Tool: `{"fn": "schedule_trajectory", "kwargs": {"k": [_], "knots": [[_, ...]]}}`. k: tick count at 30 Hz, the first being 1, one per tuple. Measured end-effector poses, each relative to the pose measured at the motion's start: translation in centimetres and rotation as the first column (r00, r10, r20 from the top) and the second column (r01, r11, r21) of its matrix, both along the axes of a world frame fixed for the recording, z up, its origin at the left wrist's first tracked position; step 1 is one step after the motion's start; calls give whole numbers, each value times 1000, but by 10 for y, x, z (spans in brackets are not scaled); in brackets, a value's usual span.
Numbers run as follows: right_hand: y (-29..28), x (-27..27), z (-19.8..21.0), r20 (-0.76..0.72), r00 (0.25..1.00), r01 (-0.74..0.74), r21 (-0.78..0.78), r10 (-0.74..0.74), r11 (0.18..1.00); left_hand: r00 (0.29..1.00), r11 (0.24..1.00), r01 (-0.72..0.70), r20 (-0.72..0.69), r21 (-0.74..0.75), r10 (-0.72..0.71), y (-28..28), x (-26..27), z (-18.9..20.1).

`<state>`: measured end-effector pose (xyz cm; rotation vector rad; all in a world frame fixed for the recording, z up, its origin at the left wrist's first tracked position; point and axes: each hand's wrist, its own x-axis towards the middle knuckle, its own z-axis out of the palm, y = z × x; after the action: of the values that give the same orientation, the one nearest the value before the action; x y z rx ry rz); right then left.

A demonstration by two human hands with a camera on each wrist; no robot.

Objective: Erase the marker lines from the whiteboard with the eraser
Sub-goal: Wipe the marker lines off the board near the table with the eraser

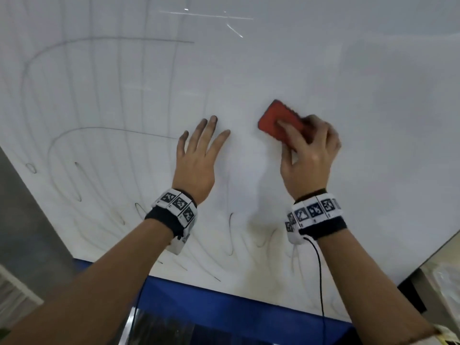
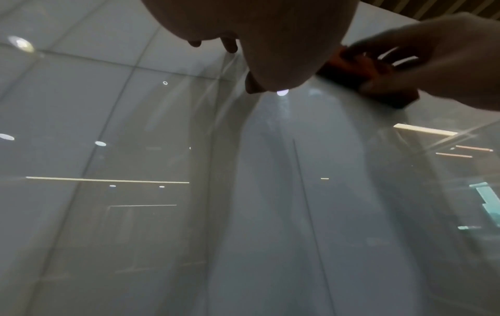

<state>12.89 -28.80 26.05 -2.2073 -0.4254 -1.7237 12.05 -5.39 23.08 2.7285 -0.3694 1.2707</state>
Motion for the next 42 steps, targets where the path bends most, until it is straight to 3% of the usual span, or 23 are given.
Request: {"fn": "schedule_trajectory", "kwargs": {"k": [1,3,5,7,9,11,14,16,18,20,22,24,26,28,30,32,34,37,39,42], "knots": [[2,3,4,16,1000,5,47,-6,999,1000,1000,-3,-9,-12,3,-2,-1,-1],[12,3,-26,-11,1000,5,-11,-5,1000,1000,1000,-3,-31,-20,3,-3,-1,-2],[18,1,-89,-94,995,-57,-218,37,974,999,1000,-7,-50,-9,7,-1,-1,-2],[13,-7,-137,-193,980,-128,-466,41,875,999,1000,-6,-49,6,6,0,-2,-3],[7,-8,-139,-239,970,-182,-582,47,793,999,1000,4,-46,10,-3,2,-2,-3],[11,-7,-110,-205,978,-151,-543,44,826,999,1000,11,-45,2,-11,2,-2,-3],[21,-4,-60,-138,990,-28,-211,-1,977,999,999,21,-29,-31,-22,-1,0,-7],[32,-3,-57,-129,992,5,-18,-8,1000,1000,998,25,-14,-51,-25,-3,0,-9],[43,-6,-89,-159,987,-39,-107,21,994,1000,999,24,-11,-43,-25,-3,0,-9],[45,-13,-133,-264,962,-180,-407,74,896,1000,1000,14,-17,-17,-15,-1,-2,-8],[33,-14,-142,-346,937,-238,-535,46,811,1000,1000,9,-24,5,-9,2,-1,-8],[27,-11,-113,-287,957,-161,-427,35,890,1000,1000,10,-23,18,-10,4,-1,-8],[28,-11,-71,-188,982,-48,-187,13,981,1000,1000,12,-22,10,-12,4,0,-10],[27,-9,-38,-132,991,-14,-6,13,1000,1000,1000,8,-23,-16,-8,0,-1,-12],[31,-5,-38,-112,993,-19,69,27,997,1000,999,1,-24,-43,-2,-4,-2,-14],[38,-5,-75,-139,989,-52,15,54,999,1000,999,-11,-24,-45,10,-9,-3,-17],[43,-7,-131,-226,969,-141,-194,96,971,999,999,-33,-29,-41,32,-9,-3,-17],[23,-13,-176,-381,922,-283,-544,68,790,998,999,-32,-57,-40,29,-12,-4,-18],[9,-12,-157,-353,932,-276,-547,81,790,998,999,-32,-60,-41,30,-12,-4,-19],[1,-10,-98,-167,985,-93,-312,41,946,998,997,-35,-45,-72,32,-14,-1,-24]]}}
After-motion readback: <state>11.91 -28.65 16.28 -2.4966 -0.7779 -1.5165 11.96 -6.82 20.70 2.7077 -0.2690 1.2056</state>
